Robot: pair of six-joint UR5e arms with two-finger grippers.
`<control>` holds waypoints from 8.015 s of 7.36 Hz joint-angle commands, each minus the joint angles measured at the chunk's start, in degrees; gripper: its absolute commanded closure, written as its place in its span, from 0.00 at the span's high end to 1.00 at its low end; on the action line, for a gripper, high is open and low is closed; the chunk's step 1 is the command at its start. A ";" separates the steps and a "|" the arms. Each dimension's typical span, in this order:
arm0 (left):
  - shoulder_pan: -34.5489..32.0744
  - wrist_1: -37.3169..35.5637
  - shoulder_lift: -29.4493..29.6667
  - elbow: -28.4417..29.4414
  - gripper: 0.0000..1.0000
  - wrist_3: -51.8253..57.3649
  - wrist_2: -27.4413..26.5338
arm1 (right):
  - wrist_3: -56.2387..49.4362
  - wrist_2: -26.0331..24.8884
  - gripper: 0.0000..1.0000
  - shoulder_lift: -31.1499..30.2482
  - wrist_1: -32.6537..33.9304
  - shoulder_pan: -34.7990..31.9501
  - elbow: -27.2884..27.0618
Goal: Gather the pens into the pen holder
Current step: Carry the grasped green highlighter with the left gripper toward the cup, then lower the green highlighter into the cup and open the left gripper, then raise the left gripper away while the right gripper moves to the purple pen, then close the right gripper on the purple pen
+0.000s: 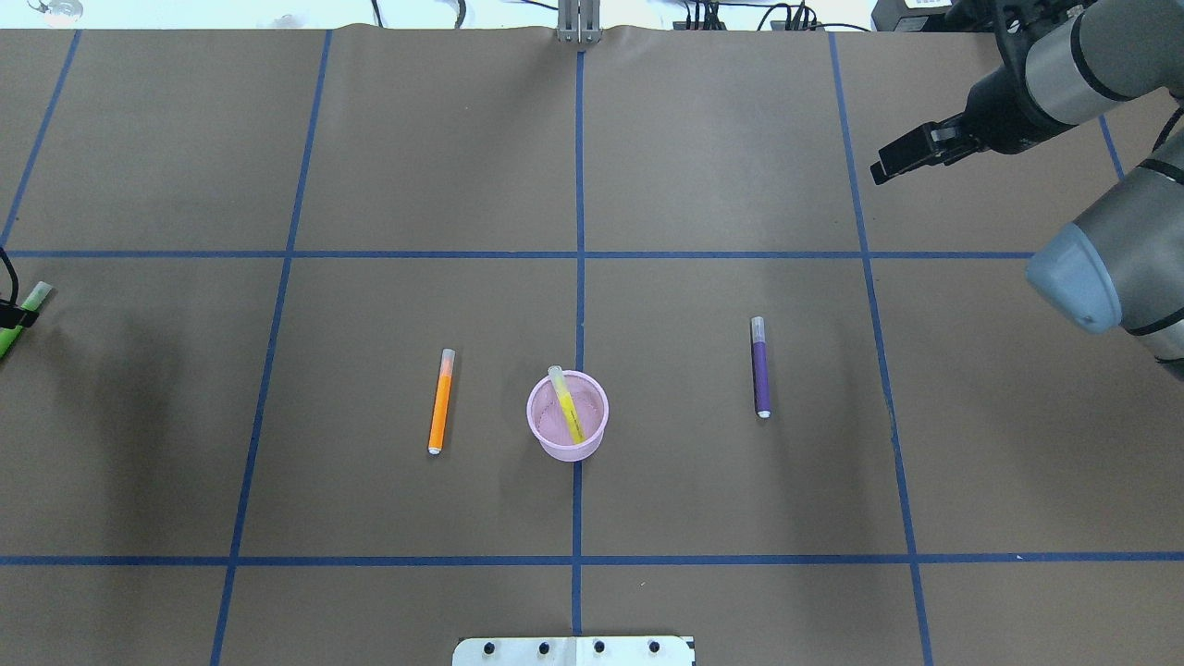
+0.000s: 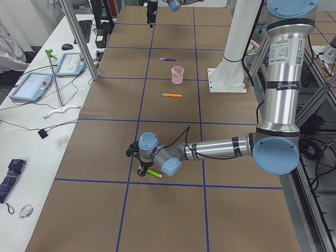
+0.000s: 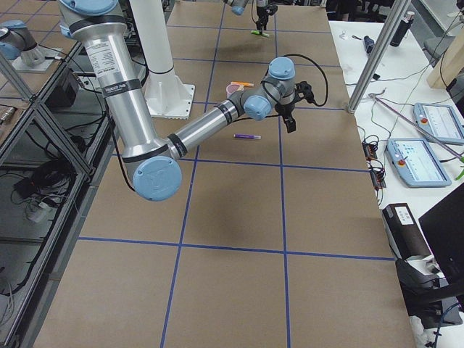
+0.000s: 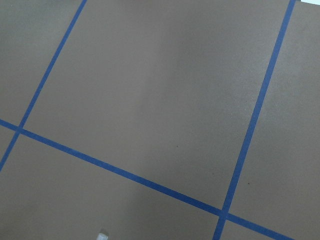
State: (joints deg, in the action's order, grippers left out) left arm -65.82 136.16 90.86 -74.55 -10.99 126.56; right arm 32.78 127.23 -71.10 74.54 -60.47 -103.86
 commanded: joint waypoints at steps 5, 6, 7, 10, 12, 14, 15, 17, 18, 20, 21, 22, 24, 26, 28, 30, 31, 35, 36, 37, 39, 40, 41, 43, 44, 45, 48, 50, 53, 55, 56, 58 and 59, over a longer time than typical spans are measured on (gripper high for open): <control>0.78 0.07 0.20 0.55 0.55 -0.35 0.00 | 0.00 -0.58 1.00 -0.62 -0.10 0.00 0.07; 0.78 -0.01 0.20 0.64 0.54 -0.35 0.00 | 0.00 -0.58 1.00 -0.80 -0.10 0.00 0.07; 0.87 -0.02 0.20 0.72 0.53 -0.35 0.00 | 0.00 -0.67 1.00 -0.80 -0.10 0.00 0.07; 1.22 -0.02 0.99 1.60 0.44 -0.35 0.00 | 0.00 -0.75 1.00 -0.89 -0.10 0.00 0.07; 1.22 0.16 1.25 1.87 0.08 -0.35 0.00 | 0.00 -0.75 1.00 -0.89 -0.10 0.00 0.07; 1.13 0.33 1.52 0.38 0.00 0.00 0.70 | 0.00 -0.67 1.00 -0.89 -0.19 0.00 0.07; 1.13 0.07 1.69 -1.19 0.00 -0.09 3.58 | 0.00 -0.58 1.00 -0.89 -0.19 0.00 0.07; 1.04 1.90 2.57 -7.58 0.00 0.18 4.67 | 0.00 -0.58 1.00 -0.89 -0.19 0.00 0.07; 1.04 7.31 4.83 -10.32 0.00 -0.35 4.75 | 0.00 -0.58 1.00 -0.89 -0.19 0.00 0.07; 1.39 22.85 7.74 -10.79 0.00 -10.39 4.75 | 0.00 -0.66 1.00 -0.89 -0.28 0.00 0.07; 3.66 30.06 9.58 -10.96 0.00 -14.29 4.57 | 0.00 -0.84 1.00 -0.89 -0.28 0.00 -0.02; 6.20 35.52 11.69 -11.40 0.00 -18.24 1.35 | 0.09 -0.93 1.00 -0.89 -0.28 0.00 -0.02; 20.21 41.45 16.87 -14.73 0.00 -26.24 -16.34 | 0.26 -1.02 1.00 -0.89 -0.28 0.00 -0.11; 31.40 42.79 22.15 -15.01 0.00 -27.16 -30.26 | 0.26 -1.19 1.00 -0.80 -0.28 0.00 -0.02; 38.89 42.70 25.50 -14.22 0.03 -26.54 -36.18 | 0.26 -1.63 1.00 -0.80 -0.28 0.00 -0.11; 43.65 42.61 25.77 -14.04 0.06 -26.37 -39.09 | 0.26 -2.07 1.00 -0.80 -0.28 0.09 0.07; 45.50 42.61 25.69 -13.95 0.07 -26.28 -40.33 | 0.35 -2.07 1.00 -0.71 -0.28 0.09 0.07; 47.27 42.70 25.86 -12.90 0.92 -24.26 -41.75 | 0.79 -2.07 1.00 -0.71 -0.28 0.09 0.07; 47.27 42.70 25.78 -12.90 0.99 -24.26 -41.75 | 0.79 -2.07 1.00 -0.71 -0.36 0.09 0.07; 47.19 42.70 25.77 -12.99 0.99 -24.26 -41.75 | 0.79 -2.07 1.00 -0.71 -0.28 0.09 -0.02; 46.57 41.48 25.69 -14.04 0.99 -24.43 -41.14 | 0.88 -2.07 1.00 -0.71 -0.28 0.09 0.07; 45.70 39.03 25.51 -15.00 0.98 -24.43 -40.35 | 0.96 -2.07 1.00 -0.71 -0.28 0.09 -0.02; 42.56 33.35 23.60 -18.05 0.98 -24.52 -37.29 | 0.97 -2.07 1.00 -0.80 -0.28 0.09 -0.02; 35.10 17.39 21.21 -24.12 0.98 -25.31 -27.47 | 2.54 -2.07 1.00 -0.97 -0.28 0.09 -0.37; 31.92 6.68 21.20 -26.67 0.99 -25.66 -23.16 | 3.68 -2.07 1.00 -0.97 -0.28 0.09 -0.55; 29.80 -2.12 21.20 -28.70 0.99 -27.14 -22.16 | 5.34 -2.16 1.00 -0.97 -0.28 0.26 -0.55; 25.13 -27.82 21.03 -36.87 1.00 -26.11 -21.44 | 16.31 -7.31 0.99 -0.89 -0.36 5.77 -0.81; 18.48 -35.67 21.38 -37.60 1.00 -23.66 -10.87 | 22.82 -14.69 0.99 -0.62 -0.28 12.71 -0.81; 17.48 -35.88 21.20 -38.29 1.00 -21.53 -9.40 | 25.83 -24.99 0.99 0.08 0.78 23.88 0.76; 17.48 -35.88 21.20 -39.00 1.00 -21.53 -9.58 | 30.13 -28.34 0.97 0.26 0.78 28.20 2.34; 17.48 -35.88 21.29 -39.09 1.00 -21.71 -9.66 | 30.23 -29.22 0.94 0.26 0.78 29.26 2.87; 17.57 -35.88 21.29 -39.53 1.00 -22.23 -9.75 | 30.58 -29.23 0.67 0.87 0.78 29.44 4.01; 17.57 -35.88 21.20 -39.62 1.00 -22.32 -9.75 | 30.67 -29.06 0.61 1.66 0.78 29.44 4.54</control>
State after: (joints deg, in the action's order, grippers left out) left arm -48.26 100.28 112.14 -113.98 -33.13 116.84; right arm 63.25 98.08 -70.19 75.35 -31.13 -100.10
